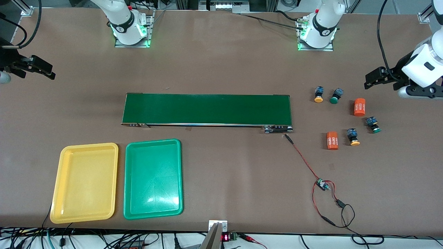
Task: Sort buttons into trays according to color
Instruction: 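Reach the left gripper down toward an orange cylinder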
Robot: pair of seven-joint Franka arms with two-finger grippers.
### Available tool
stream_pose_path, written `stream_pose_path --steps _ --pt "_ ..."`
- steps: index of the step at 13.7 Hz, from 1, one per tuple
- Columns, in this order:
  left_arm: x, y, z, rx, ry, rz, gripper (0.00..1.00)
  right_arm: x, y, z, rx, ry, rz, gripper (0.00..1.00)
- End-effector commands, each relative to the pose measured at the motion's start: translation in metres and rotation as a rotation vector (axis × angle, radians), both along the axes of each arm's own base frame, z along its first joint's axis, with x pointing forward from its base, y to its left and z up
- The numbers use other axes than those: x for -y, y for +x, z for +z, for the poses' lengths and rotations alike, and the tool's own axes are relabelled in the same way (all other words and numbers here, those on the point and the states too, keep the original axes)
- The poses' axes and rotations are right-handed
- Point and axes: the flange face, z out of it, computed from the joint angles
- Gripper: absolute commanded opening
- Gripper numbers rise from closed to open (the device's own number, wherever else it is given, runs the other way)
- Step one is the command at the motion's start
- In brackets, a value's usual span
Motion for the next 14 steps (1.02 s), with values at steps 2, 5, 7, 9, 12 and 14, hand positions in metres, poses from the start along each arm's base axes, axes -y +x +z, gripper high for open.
stream_pose_path --steps 2,5,7,9,12,14 --pt "0.003 0.004 0.006 -0.016 0.022 -0.024 1.00 -0.005 0.002 0.005 0.016 0.002 0.008 1.00" --pt "0.005 0.005 0.004 -0.019 0.022 -0.026 1.00 -0.005 0.002 0.005 0.016 0.000 0.011 1.00" --pt "0.005 0.011 0.001 -0.023 0.021 -0.018 1.00 -0.011 0.004 0.006 0.030 -0.001 0.022 1.00" --pt "0.011 0.021 -0.022 -0.073 0.015 -0.026 1.00 -0.020 0.006 0.006 0.034 -0.001 0.041 1.00" --pt "0.011 0.041 -0.040 -0.098 0.004 -0.031 1.00 -0.011 0.006 0.006 0.033 0.001 0.031 1.00" --pt "0.004 0.052 -0.064 -0.135 0.010 -0.032 1.00 0.004 0.008 0.001 0.027 0.004 0.005 1.00"
